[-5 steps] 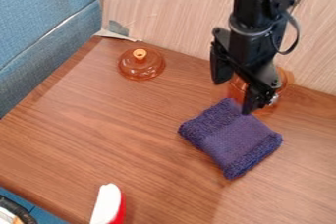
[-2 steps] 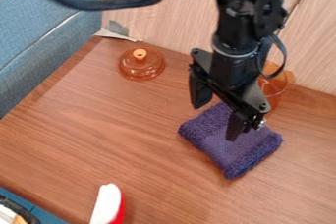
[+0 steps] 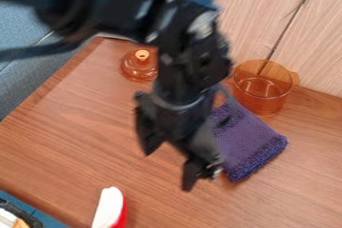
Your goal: Put the red and white object on the cloth in the top center of the table
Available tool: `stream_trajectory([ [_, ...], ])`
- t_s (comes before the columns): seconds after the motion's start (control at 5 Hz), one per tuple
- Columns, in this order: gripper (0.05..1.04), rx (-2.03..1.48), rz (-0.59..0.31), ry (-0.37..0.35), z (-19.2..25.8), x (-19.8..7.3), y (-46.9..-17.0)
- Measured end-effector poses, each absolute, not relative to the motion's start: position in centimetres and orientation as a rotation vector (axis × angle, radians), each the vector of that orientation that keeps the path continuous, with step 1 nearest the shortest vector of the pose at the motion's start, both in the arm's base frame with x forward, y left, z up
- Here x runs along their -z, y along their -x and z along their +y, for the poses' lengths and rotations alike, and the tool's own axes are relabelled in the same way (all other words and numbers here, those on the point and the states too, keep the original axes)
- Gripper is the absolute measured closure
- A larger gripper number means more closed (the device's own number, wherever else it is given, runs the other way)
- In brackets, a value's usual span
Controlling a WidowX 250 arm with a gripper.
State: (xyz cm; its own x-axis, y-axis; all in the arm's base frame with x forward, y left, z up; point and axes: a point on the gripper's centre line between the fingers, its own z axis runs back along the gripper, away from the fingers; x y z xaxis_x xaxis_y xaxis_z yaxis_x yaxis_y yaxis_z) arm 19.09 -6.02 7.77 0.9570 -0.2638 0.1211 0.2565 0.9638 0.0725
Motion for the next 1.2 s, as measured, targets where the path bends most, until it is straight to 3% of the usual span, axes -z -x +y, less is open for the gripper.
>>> stream_trajectory([
  [0.4, 0.083, 0.048, -0.102, -0.074, -2.2, -4.8, -15.3],
  [0.6, 0.083, -0.039, -0.126, -0.033, -0.8, -3.9, -14.6],
  [1.2, 0.083, -0.066, -0.104, 0.014, -0.2, -1.1, -15.6],
])
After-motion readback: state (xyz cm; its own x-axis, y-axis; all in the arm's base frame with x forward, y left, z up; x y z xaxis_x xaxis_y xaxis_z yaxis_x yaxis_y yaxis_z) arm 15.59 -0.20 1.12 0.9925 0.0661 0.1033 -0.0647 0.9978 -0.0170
